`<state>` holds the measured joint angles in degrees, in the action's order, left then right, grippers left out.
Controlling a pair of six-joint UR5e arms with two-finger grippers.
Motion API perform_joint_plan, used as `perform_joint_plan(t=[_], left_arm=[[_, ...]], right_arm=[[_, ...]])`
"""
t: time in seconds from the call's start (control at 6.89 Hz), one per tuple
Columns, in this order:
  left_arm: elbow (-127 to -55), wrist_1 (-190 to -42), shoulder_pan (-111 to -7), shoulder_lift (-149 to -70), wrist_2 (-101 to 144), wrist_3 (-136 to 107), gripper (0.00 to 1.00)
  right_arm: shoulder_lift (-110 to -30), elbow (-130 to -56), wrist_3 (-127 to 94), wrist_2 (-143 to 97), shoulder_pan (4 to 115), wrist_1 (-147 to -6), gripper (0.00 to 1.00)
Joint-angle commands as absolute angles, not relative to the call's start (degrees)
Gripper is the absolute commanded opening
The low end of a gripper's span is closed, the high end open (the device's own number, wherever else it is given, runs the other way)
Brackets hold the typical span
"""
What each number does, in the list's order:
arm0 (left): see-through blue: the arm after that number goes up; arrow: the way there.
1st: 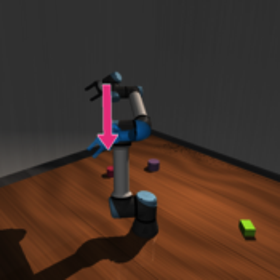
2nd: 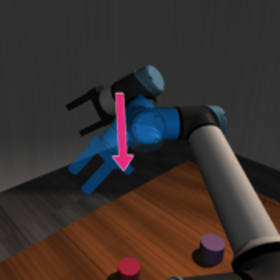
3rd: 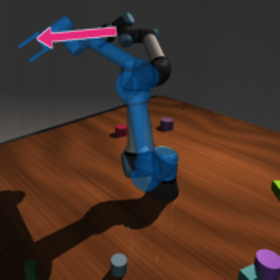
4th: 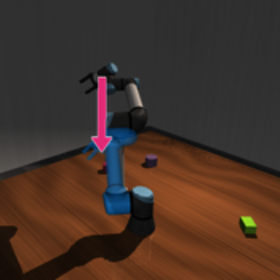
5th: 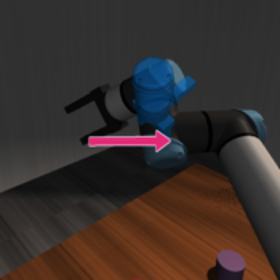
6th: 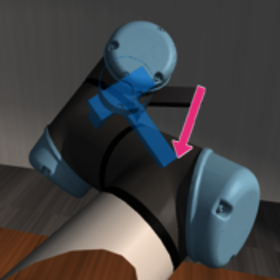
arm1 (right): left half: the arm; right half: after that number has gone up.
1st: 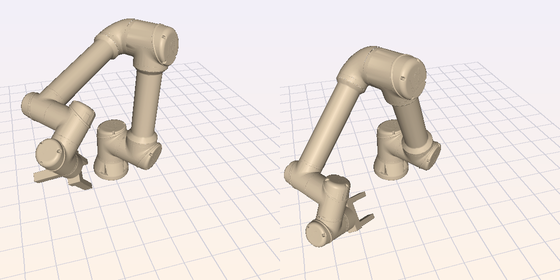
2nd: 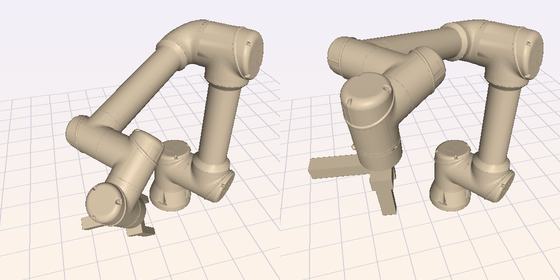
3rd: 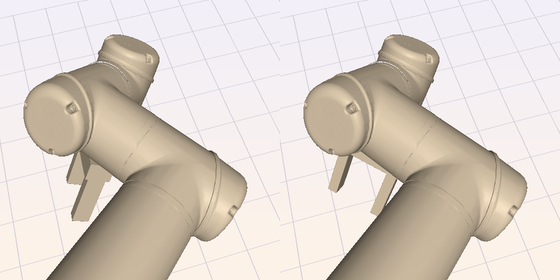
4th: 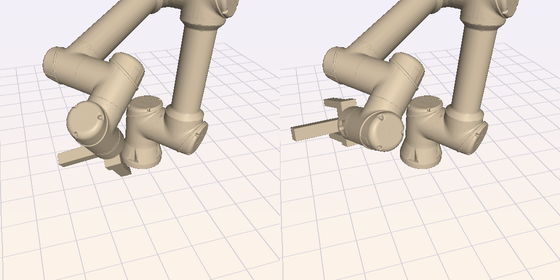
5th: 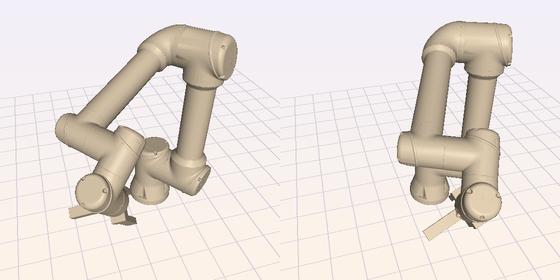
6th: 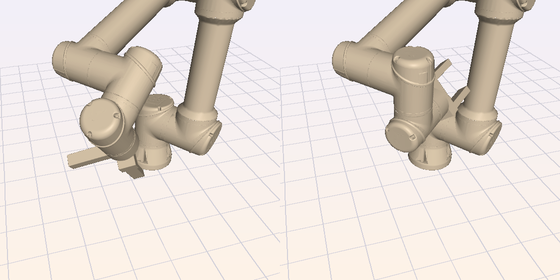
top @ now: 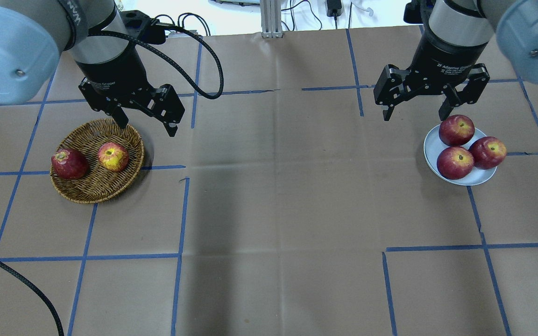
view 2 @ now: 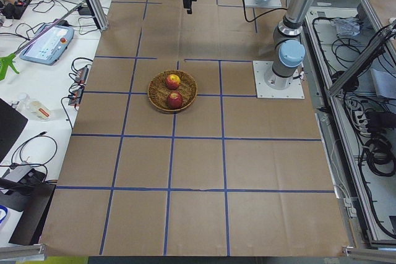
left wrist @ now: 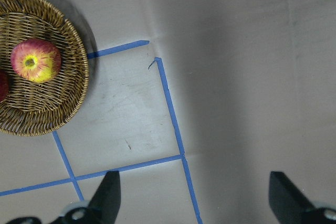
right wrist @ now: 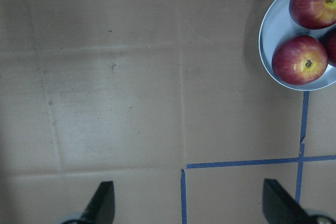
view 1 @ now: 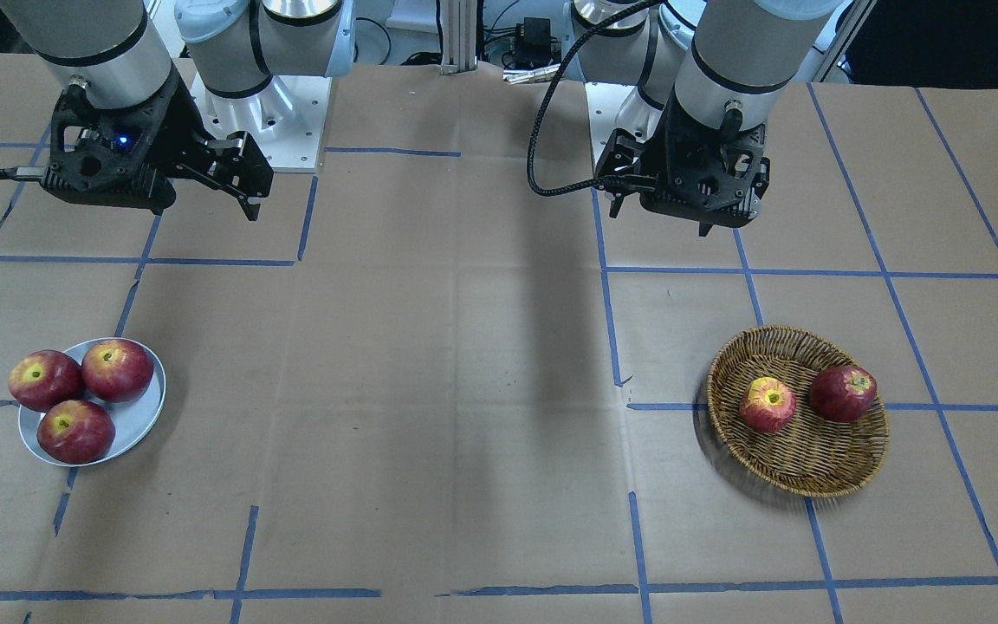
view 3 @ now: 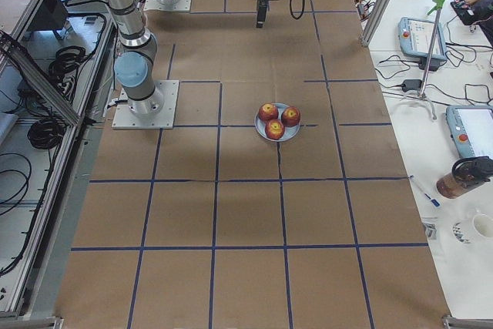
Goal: Transfer apple from basket to plate
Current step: 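Lower the left gripper toward the yellow-red apple in the wicker basket, then close the left gripper around the yellow-red apple in the basket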
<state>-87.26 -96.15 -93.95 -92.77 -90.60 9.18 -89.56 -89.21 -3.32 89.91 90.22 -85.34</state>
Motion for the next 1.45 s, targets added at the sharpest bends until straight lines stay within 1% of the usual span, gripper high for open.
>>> perform_joint_plan(t=[0.0, 0.29, 0.58, 0.87, 1.31], left_arm=[[-88.06, -96.15, -93.26, -92.46, -90.70, 9.84, 1.00], [-89.11, -95.80, -90.63, -92.81, -90.70, 18.84, 1.00], [-90.17, -94.32, -85.36, -94.12, -90.79, 25.10, 1.00], [-94.02, -82.31, -83.86, -97.98, -94.71, 28.63, 1.00], [-96.94, -75.44, -76.40, -104.48, -94.13, 43.72, 0.99]], right_arm=[[-89.56, -89.21, -3.25, 89.91, 90.18, -85.34, 1.00], [-89.56, -89.21, -3.25, 89.91, 90.26, -85.34, 1.00], [-89.56, -89.21, -3.34, 89.91, 90.18, -85.34, 1.00], [-89.56, -89.21, -3.34, 89.91, 90.26, -85.34, 1.00], [-89.56, -89.21, -3.25, 89.91, 90.18, -85.34, 1.00]])
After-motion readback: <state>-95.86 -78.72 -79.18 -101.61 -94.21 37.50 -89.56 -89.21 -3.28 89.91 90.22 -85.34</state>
